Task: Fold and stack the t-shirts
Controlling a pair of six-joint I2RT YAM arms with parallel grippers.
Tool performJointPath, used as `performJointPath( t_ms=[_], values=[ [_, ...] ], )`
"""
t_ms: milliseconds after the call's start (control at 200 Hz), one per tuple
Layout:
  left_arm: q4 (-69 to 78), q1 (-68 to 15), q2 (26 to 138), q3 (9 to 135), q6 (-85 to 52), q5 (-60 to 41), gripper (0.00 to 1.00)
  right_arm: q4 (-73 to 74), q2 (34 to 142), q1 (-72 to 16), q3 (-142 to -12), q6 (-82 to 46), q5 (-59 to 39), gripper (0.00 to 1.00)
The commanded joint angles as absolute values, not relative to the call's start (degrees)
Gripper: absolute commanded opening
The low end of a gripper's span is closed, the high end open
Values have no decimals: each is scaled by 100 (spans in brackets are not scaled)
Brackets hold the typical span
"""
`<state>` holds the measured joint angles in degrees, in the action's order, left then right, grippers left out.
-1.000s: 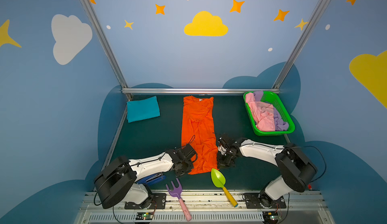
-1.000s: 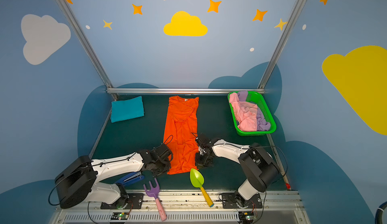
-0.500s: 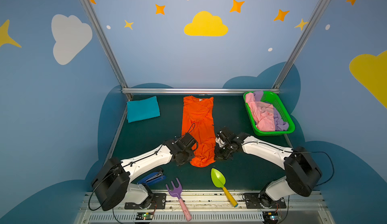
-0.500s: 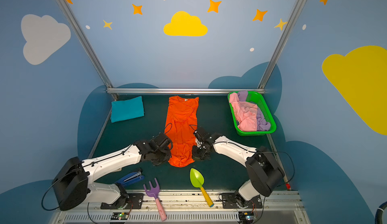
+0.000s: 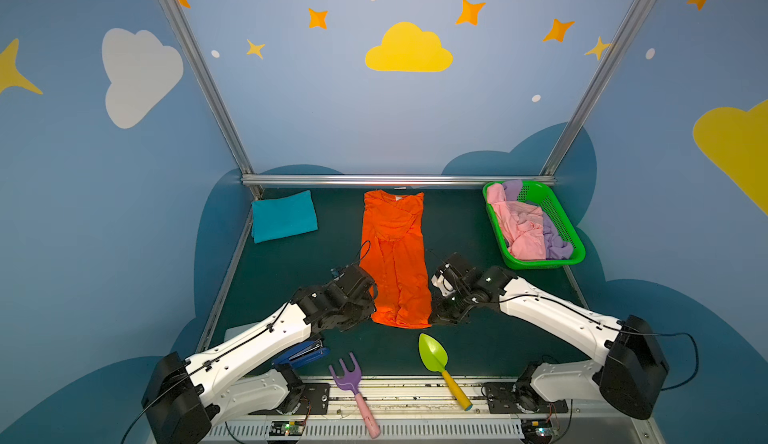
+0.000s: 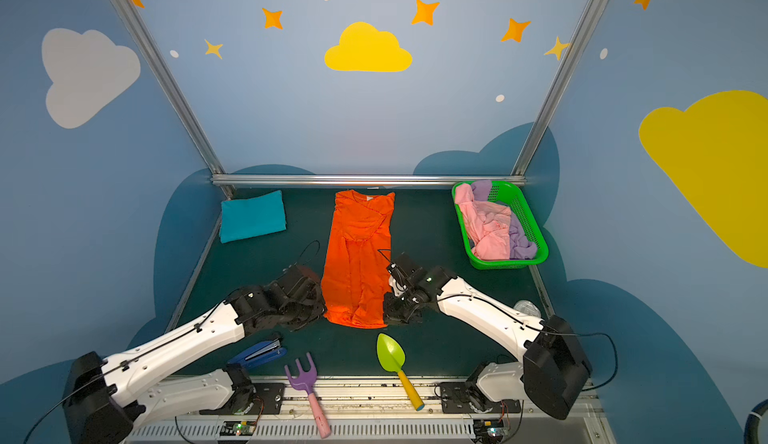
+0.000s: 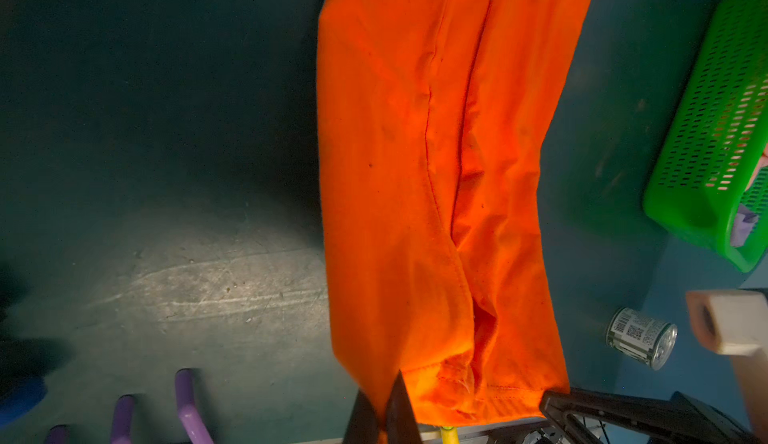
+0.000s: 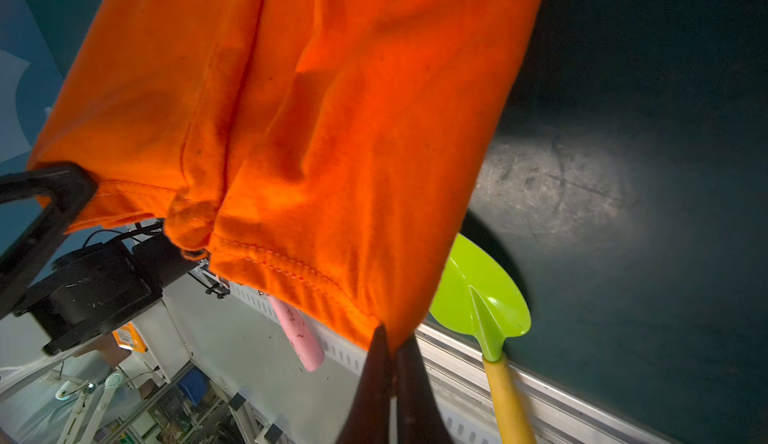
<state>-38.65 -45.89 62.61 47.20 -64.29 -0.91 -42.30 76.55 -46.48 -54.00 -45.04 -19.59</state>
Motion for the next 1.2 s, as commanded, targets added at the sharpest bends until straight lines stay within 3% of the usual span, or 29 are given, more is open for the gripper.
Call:
performJointPath(
  t_ms=[0, 320, 816, 1191],
  values=[
    [-3827, -4451, 6278, 4694, -6370, 389, 7, -4158, 7739, -4404, -5511, -4482, -1986, 0],
    [-2977, -3073, 7565, 5440, -5550, 27, 8, -3984, 9286, -3368, -7108, -3590, -2029, 0],
    [-3125, -2383, 10919, 8367, -4132, -1125, 5, -4469, 12111, -2619, -9914, -2875, -2342, 0],
    [-3054, -1955, 11470, 8907, -4086, -1178, 5, -4298, 12751, -2300, -10483, -2760, -2486, 0]
  ],
)
